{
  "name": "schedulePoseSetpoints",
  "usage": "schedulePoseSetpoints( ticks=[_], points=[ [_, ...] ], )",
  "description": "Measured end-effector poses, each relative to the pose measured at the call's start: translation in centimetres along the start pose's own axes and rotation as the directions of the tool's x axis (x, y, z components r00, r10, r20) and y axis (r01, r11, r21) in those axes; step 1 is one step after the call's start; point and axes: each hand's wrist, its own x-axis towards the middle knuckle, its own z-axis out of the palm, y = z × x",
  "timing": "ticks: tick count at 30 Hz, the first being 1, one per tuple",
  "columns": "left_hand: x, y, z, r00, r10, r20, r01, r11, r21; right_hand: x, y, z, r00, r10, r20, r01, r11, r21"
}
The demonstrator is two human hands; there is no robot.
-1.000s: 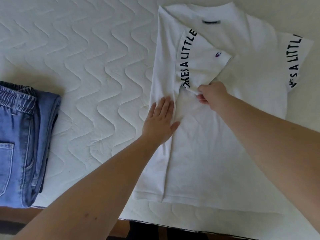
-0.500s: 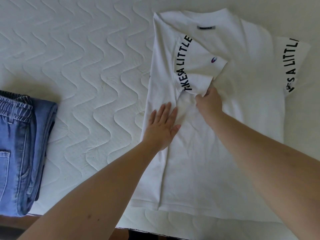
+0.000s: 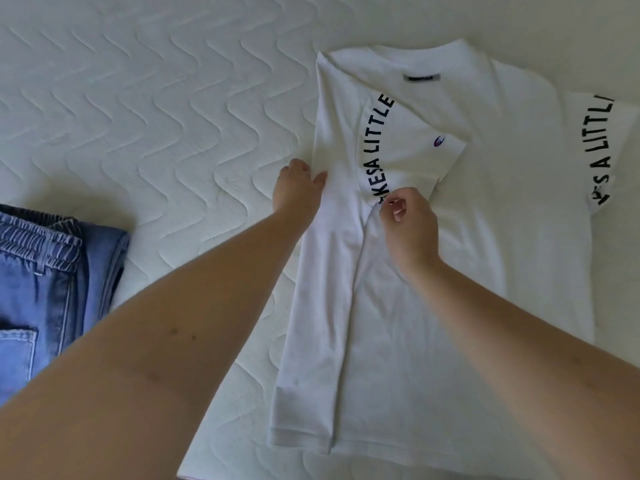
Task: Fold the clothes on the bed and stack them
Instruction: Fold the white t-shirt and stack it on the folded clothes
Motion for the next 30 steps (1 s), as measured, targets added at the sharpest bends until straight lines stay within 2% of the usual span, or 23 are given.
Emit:
schedulePoseSetpoints(
  ticks=[2,7,11,17,21,26,28,30],
  points=[
    [1.9,1.4,-0.1,0.998,0.008,0.061,-0.009,1.000,0.019,1.4,-0.7,0.0,0.997,-0.073,0.017,0.073,0.997,-0.028],
    [4.6,1.6,-1.1,0.988,-0.039,0.148,0.040,0.999,-0.005,5.6,-2.3,0.2,0.982,-0.112,0.150,0.128,0.986,-0.107],
    [5.8,-0.2,-1.4,0.976,-0.087,0.199,0.116,0.984,-0.137,10.1,-4.1,1.7,0.964,-0.103,0.247,0.145,0.977,-0.157],
    [7.1,-1.6,-2.3,0.933,-0.066,0.353,0.174,0.943,-0.284,17.4,-6.8,5.0,0.923,-0.080,0.376,0.188,0.947,-0.259],
    [7.8,-2.4,-2.3,0.901,-0.058,0.430,0.248,0.882,-0.401,21.8,-8.6,7.9,0.926,-0.079,0.369,0.254,0.853,-0.456],
    [8.6,-3.3,-1.8,0.892,-0.053,0.448,0.266,0.864,-0.427,25.6,-9.9,9.6,0.955,-0.095,0.280,0.252,0.755,-0.605],
    [8.8,-3.6,-1.6,0.892,-0.052,0.449,0.264,0.866,-0.425,26.5,-10.2,9.9,0.949,-0.043,0.312,0.233,0.763,-0.604],
    [8.8,-3.7,-1.4,0.893,-0.045,0.447,0.261,0.862,-0.435,27.0,-10.7,10.2,0.920,-0.013,0.392,0.229,0.829,-0.510]
  ],
)
